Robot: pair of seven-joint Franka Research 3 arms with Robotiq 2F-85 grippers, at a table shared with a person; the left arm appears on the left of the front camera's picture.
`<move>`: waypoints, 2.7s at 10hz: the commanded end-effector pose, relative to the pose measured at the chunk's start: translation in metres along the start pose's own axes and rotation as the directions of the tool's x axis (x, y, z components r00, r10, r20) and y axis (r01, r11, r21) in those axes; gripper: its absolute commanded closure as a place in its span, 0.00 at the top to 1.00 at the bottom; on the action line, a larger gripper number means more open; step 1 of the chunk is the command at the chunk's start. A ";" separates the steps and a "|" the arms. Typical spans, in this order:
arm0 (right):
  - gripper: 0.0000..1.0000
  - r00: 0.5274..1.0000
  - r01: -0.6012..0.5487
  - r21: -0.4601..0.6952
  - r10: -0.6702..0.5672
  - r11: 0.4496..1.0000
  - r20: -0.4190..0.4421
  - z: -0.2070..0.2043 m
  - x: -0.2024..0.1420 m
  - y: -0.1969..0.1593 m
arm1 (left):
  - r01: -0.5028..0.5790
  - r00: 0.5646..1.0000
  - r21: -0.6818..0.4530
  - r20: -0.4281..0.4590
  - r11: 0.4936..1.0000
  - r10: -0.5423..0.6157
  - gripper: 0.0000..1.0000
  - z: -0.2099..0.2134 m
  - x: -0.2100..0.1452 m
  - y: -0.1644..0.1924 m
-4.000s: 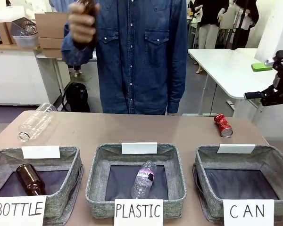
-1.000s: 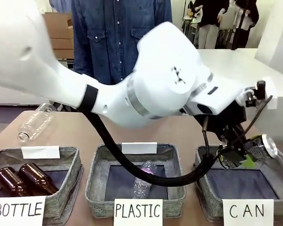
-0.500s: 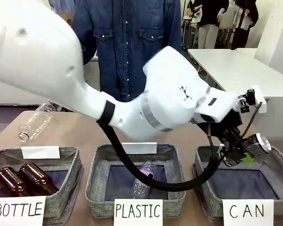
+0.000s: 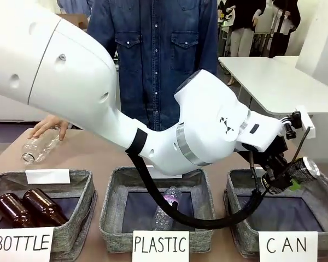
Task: Sort the can waste into the basket.
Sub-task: Pick up the can waste from the table and place it in the right Fabric basket.
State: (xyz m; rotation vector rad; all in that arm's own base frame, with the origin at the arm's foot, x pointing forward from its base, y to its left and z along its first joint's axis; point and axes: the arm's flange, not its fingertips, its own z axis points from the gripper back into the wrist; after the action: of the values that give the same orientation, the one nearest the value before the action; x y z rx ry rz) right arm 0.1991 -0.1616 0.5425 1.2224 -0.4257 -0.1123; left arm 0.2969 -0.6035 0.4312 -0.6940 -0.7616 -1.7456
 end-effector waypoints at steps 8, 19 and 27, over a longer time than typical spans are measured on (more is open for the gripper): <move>1.00 1.000 -0.014 0.004 0.014 1.000 0.009 0.002 0.002 0.000 | 0.034 0.999 0.045 0.018 0.998 -0.035 1.00 0.017 0.005 0.003; 1.00 0.975 -0.195 0.040 0.198 0.980 -0.098 -0.130 0.042 0.083 | -0.698 0.707 0.146 -0.014 0.701 0.707 1.00 0.429 -0.111 -0.084; 1.00 0.975 -0.172 0.062 0.179 0.983 -0.132 -0.154 0.050 0.087 | -0.972 0.217 -0.022 0.290 0.233 0.932 1.00 0.577 -0.288 -0.111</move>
State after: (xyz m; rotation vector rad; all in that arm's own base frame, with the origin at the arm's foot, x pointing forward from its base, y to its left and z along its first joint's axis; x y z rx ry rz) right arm 0.2950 -0.0160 0.5922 1.2300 -0.4200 0.1172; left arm 0.3255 0.0586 0.5422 -1.0668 -0.4400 -0.2935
